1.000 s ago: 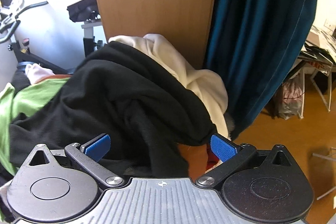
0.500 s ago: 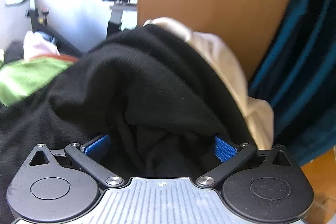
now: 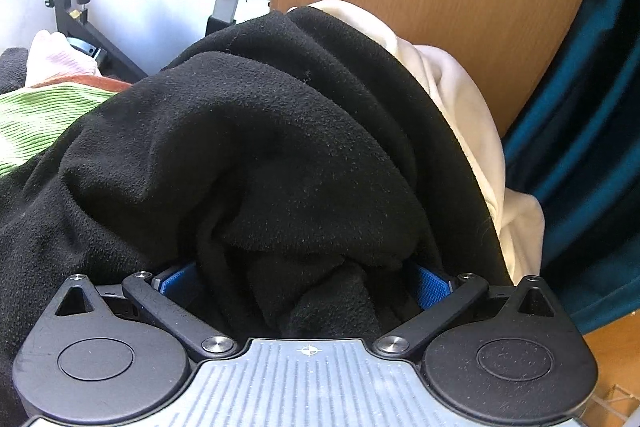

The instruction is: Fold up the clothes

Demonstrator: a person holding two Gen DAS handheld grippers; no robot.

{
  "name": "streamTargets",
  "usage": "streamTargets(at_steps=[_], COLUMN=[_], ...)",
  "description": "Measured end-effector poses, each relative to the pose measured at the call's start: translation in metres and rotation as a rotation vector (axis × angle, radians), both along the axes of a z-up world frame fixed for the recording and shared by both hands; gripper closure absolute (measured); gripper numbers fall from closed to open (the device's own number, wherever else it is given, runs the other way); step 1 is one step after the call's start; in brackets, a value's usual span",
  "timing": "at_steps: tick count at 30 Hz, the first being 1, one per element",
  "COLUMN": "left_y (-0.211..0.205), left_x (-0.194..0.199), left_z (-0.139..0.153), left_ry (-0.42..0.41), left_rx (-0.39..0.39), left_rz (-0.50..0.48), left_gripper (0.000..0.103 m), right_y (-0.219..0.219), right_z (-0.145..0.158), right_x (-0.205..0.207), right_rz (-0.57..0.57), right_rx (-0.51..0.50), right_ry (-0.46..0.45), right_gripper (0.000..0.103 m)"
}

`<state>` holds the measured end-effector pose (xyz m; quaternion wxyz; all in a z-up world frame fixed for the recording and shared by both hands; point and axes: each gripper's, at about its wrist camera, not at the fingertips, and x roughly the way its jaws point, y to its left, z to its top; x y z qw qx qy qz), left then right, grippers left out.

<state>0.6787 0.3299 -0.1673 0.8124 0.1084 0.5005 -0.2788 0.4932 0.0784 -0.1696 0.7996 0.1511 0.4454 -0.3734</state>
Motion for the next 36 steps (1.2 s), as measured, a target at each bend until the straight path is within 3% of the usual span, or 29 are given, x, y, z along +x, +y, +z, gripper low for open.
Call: streamTargets(at_steps=[10,13,18,29,33,36], left_y=[-0.006,-0.002,0.001,0.008,-0.009,-0.021], left_x=[0.000,-0.016,-0.048,-0.118,-0.130,-0.136], left_z=[0.006,0.018,0.038,0.083,0.079,0.077], left_ry=[-0.001,-0.005,0.007,0.035,0.133,0.179], left_rx=[0.015,-0.025,-0.093,-0.245,-0.326,-0.324], left_rz=[-0.017,-0.043,-0.109,-0.252,-0.253,-0.263], left_gripper=[0.000,0.001,0.001,0.001,0.001,0.001], right_y=[0.000,-0.005,-0.013,-0.027,-0.021,-0.014], right_z=[0.016,0.033,0.045,0.017,0.011,0.014], right_x=[-0.015,-0.036,-0.076,-0.160,-0.165,-0.165], right_rz=[0.006,-0.008,-0.017,-0.083,-0.054,-0.033], right_rx=[0.003,0.015,-0.006,0.064,0.077,0.081], right_ry=[-0.034,-0.111,-0.127,-0.100,-0.106,-0.119], right_gripper=[0.001,0.001,0.001,0.001,0.001,0.001])
